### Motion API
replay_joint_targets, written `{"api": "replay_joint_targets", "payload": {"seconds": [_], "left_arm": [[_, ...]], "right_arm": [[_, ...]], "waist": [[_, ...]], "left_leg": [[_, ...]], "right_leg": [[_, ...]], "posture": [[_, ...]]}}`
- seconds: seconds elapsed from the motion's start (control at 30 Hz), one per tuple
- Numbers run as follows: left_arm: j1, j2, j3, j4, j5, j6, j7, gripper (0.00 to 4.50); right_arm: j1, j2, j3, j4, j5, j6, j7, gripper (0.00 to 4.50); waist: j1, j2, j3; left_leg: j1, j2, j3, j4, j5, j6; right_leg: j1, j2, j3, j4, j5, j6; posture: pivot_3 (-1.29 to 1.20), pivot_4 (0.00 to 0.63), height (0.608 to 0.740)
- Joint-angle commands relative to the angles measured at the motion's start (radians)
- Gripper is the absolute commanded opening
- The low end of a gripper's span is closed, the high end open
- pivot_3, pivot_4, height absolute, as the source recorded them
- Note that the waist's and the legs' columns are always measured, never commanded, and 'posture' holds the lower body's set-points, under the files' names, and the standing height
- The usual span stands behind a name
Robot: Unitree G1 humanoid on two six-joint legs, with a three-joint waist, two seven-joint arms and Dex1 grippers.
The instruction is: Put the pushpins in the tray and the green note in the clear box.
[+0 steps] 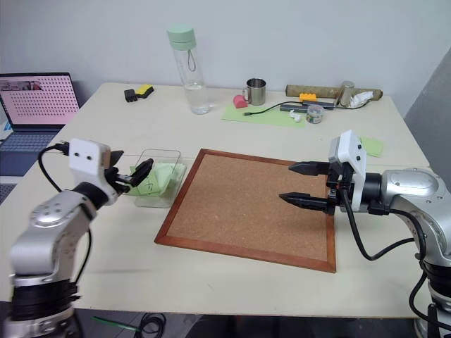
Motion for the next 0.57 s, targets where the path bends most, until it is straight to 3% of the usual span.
{"api": "replay_joint_targets", "payload": {"seconds": [0.03, 0.17, 0.3, 0.57], "left_arm": [[0.071, 0.177, 0.113, 0.009, 0.001, -0.028, -0.171, 3.86], [0.205, 0.319, 0.224, 0.073, 0.013, -0.118, -0.354, 3.86], [0.326, 0.411, 0.339, 0.263, 0.023, -0.205, -0.55, 3.86], [0.37, 0.42, 0.336, 0.383, 0.04, -0.297, -0.648, 3.86]], "right_arm": [[0.07, -0.062, -0.092, 0.015, -0.029, -0.031, 0.015, 3.45], [0.17, -0.147, -0.181, 0.085, -0.066, -0.08, 0.073, 3.45], [0.292, -0.231, -0.276, 0.196, -0.106, -0.12, 0.166, 3.45], [0.402, -0.289, -0.309, 0.306, -0.206, -0.253, 0.254, 3.45]], "waist": [[0.0, 0.0, 0.0], [0.001, 0.001, 0.0], [0.0, 0.001, 0.0], [0.0, 0.001, 0.0]], "left_leg": [[0.0, 0.0, 0.0, 0.0, 0.0, 0.0], [0.0, 0.0, 0.002, 0.0, -0.002, 0.003], [0.001, 0.0, 0.002, -0.001, -0.002, 0.004], [0.002, 0.001, 0.003, -0.001, -0.002, 0.005]], "right_leg": [[0.0, 0.0, 0.0, 0.0, 0.0, 0.0], [0.0, -0.001, 0.001, -0.001, 0.0, 0.0], [0.0, -0.001, 0.001, -0.001, 0.0, -0.002], [0.001, -0.001, 0.0, -0.001, 0.0, -0.003]], "posture": [[0.0, 0.15, 0.74], [0.0, 0.15, 0.74], [0.0, 0.15, 0.74], [0.0, 0.15, 0.74]]}}
